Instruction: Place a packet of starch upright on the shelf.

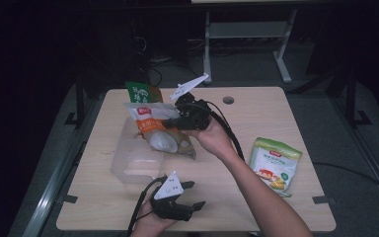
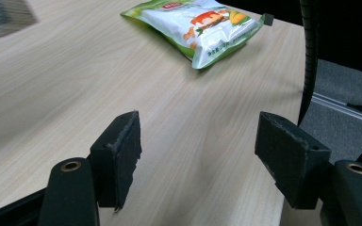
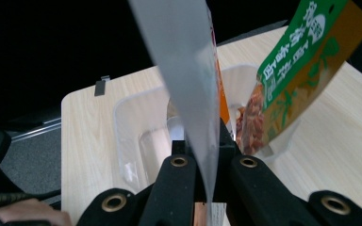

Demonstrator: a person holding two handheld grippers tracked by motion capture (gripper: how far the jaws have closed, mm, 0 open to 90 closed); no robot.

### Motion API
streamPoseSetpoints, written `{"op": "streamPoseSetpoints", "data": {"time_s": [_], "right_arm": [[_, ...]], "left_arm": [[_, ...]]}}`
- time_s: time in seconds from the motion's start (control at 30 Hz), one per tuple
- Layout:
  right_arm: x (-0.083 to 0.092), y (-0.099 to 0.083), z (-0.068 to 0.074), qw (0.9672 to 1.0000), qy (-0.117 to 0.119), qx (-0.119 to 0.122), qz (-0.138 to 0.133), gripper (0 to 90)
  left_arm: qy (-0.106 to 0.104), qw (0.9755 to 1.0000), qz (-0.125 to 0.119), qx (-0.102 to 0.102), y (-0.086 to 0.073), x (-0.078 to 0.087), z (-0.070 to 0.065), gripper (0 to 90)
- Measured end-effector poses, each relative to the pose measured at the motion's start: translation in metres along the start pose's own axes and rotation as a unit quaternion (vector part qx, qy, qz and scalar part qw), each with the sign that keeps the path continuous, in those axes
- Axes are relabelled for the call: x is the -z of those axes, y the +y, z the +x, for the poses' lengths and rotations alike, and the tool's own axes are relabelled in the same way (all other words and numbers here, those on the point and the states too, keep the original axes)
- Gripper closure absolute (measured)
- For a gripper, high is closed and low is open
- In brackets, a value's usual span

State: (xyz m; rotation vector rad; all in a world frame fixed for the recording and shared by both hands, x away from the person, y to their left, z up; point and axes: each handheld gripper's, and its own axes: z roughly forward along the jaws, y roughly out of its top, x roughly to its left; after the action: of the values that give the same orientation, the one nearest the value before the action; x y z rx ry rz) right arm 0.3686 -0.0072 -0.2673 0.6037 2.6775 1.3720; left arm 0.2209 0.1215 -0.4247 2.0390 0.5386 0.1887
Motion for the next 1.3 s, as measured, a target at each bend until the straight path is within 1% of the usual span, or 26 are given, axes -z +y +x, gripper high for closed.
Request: {"op": "streamPoseSetpoints", "data": {"time_s": [0.07,0.1,0.13,0.23,0.3,0.33,0.37,0.47,0.5,0.53,0.6,0.67,0.7,0.73,0.83,0.93,0.97,1.03,1.07,1.1,1.17,1.2,1.3], "right_arm": [[-0.003,0.003,-0.001,1.0,0.0,0.008,0.0,90.0],[-0.005,0.005,-0.001,1.0,0.0,0.003,0.001,90.0],[-0.007,0.007,-0.002,0.9999,0.0,0.011,0.002,90.0],[-0.012,0.011,-0.003,0.9999,0.002,0.013,0.002,90.0],[-0.018,0.016,-0.003,1.0,0.007,0.001,0.0,90.0],[-0.02,0.016,-0.004,1.0,0.007,0.005,-0.001,90.0],[-0.022,0.018,-0.004,1.0,0.007,0.003,-0.001,90.0],[-0.03,0.022,-0.006,1.0,0.009,0.002,-0.002,90.0],[-0.033,0.024,-0.006,0.9999,0.01,0.008,-0.002,90.0],[-0.036,0.025,-0.006,0.9999,0.011,0.005,-0.002,90.0],[-0.042,0.028,-0.007,0.9999,0.012,0.011,-0.002,90.0],[-0.048,0.031,-0.007,0.9998,0.018,0.001,-0.004,89.9],[-0.052,0.032,-0.007,0.9998,0.02,0.002,-0.006,90.0],[-0.055,0.033,-0.008,0.9997,0.022,0.001,-0.006,90.0],[-0.066,0.035,-0.009,0.9997,0.024,0.003,-0.004,90.0],[-0.077,0.036,-0.01,0.9996,0.028,0.002,-0.003,90.0],[-0.08,0.036,-0.01,0.9996,0.029,0.001,-0.004,90.0],[-0.085,0.036,-0.012,0.9996,0.029,0.001,-0.003,90.0],[-0.087,0.036,-0.013,0.9995,0.03,0.004,-0.004,90.0],[-0.089,0.036,-0.012,0.9995,0.032,-0.001,-0.004,90.0],[-0.092,0.036,-0.014,0.9994,0.033,-0.002,-0.007,90.0],[-0.094,0.036,-0.014,0.9994,0.035,-0.004,-0.006,90.0],[-0.097,0.036,-0.014,0.9994,0.035,-0.002,-0.002,90.0]], "left_arm": [[0.0,1.0,-0.002,0.0,0.0,0.001,0.0,31.3],[0.001,1.0,-0.003,-0.001,0.0,0.001,0.001,31.2],[0.001,1.0,-0.001,-0.003,0.0,0.001,0.001,31.2],[0.002,1.0,0.001,-0.007,0.0,0.001,0.001,31.0],[0.001,1.0,0.001,-0.007,0.0,0.001,0.0,30.8],[0.001,1.0,0.001,-0.007,0.0,0.001,0.0,30.8],[0.002,0.9999,0.001,-0.01,0.0,0.001,0.0,30.8],[0.001,1.0,-0.006,-0.006,0.0,0.0,-0.001,30.7],[0.0,1.0,-0.006,-0.006,0.0,0.0,0.0,30.7],[-0.002,1.0,-0.007,-0.001,0.0,0.001,-0.001,30.6],[0.001,1.0,-0.009,-0.001,0.0,0.002,0.0,30.6],[0.001,1.0,-0.009,-0.003,0.0,0.003,0.001,30.5],[0.002,0.9999,-0.01,-0.002,0.0,0.004,0.001,30.5],[0.002,1.0,-0.006,-0.006,0.001,0.005,0.002,30.4],[0.002,0.9999,-0.011,-0.001,0.001,0.005,0.001,30.4],[0.003,0.9999,-0.009,-0.006,0.001,0.007,0.003,30.3],[0.003,0.9999,-0.012,-0.002,0.001,0.006,0.002,30.3],[0.004,0.9999,-0.012,-0.002,0.001,0.007,0.003,30.2],[0.004,0.9999,-0.012,-0.002,0.001,0.007,0.003,30.1],[0.004,0.9999,-0.012,-0.001,0.001,0.007,0.003,30.1],[0.006,0.9999,-0.012,-0.004,0.001,0.008,0.004,30.1],[0.006,0.9999,-0.009,-0.009,0.001,0.008,0.005,30.1],[0.007,0.9999,-0.01,-0.008,0.001,0.009,0.005,30.0]]}}
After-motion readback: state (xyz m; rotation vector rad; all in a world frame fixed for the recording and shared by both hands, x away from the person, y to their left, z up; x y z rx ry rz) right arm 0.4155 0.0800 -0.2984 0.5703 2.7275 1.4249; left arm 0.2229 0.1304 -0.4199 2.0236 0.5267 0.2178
